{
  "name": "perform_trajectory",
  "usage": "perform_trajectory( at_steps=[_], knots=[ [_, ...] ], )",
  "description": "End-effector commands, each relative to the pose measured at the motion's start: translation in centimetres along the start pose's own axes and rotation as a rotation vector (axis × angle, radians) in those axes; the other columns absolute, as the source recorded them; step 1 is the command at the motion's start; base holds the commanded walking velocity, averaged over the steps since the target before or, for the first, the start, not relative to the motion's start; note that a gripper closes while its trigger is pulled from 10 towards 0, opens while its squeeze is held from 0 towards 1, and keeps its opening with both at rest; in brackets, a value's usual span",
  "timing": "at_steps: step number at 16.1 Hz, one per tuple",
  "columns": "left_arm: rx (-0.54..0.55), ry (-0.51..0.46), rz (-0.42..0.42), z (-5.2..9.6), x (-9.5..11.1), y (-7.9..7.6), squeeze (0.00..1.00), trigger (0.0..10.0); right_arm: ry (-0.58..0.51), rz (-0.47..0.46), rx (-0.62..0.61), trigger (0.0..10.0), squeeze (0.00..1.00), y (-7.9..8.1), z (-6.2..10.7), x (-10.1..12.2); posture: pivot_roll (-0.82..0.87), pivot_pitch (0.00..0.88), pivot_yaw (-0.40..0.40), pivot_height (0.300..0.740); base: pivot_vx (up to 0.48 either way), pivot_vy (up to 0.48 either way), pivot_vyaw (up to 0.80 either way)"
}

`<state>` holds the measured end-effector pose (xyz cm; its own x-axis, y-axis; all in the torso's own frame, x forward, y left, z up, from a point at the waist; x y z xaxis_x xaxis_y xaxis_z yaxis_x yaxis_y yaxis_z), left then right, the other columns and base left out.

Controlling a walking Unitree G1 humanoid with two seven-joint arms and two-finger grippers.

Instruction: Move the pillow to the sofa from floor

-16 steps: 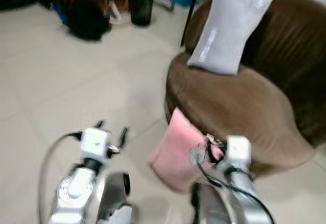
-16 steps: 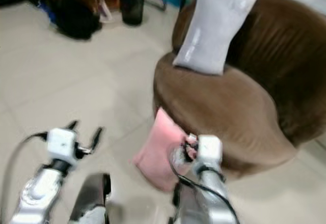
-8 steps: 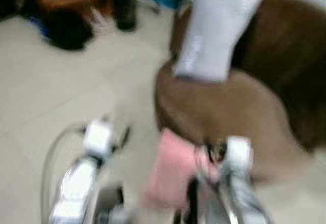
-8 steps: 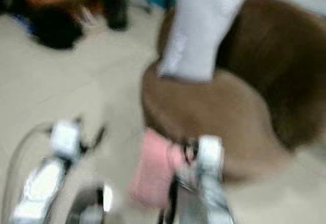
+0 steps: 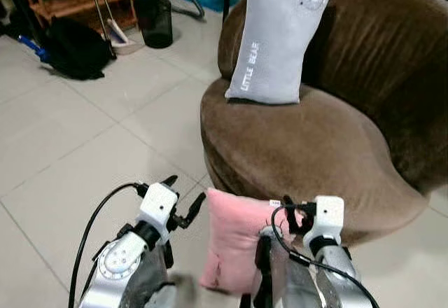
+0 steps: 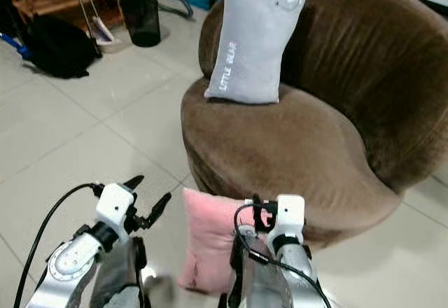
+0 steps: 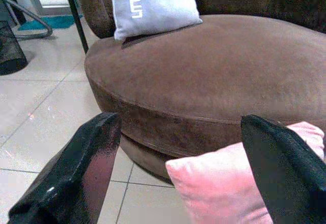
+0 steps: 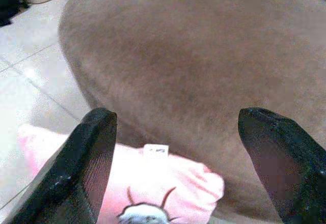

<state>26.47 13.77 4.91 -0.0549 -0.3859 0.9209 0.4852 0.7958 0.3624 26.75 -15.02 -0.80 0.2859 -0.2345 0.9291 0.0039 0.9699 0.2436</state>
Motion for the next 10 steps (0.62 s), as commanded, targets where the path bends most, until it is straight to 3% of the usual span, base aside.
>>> perform_trajectory(
  at_steps=[1, 10],
  knots=[
    [-0.018, -0.009, -0.013, 0.0, 0.2, -0.2, 0.0, 10.0, 0.043, 0.0, 0.019, 10.0, 0.0, 0.1, 0.1, -0.8, 0.08, 0.088, -0.07, 0.565, 0.0, 0.0, 0.0],
    [0.002, -0.002, -0.01, 0.3, 0.1, -0.1, 0.0, 10.0, 0.121, 0.032, 0.101, 10.0, 0.0, 1.2, 0.4, -2.2, 0.08, 0.112, -0.076, 0.486, 0.0, 0.0, 0.0]
  ],
)
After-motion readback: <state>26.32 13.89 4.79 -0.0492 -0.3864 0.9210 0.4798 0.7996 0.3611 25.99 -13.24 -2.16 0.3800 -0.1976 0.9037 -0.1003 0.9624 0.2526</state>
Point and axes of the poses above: a point about 5 cm out from each wrist's last joint towards the gripper, its own z axis pointing back from the gripper into the wrist, its own x axis along the axis of the wrist's last joint, y = z × x, the point moved 4 cm from there along -z, pointing out of the wrist towards the gripper, and after that the axes turned 11 degrees about -z, right-handed, at the moved point
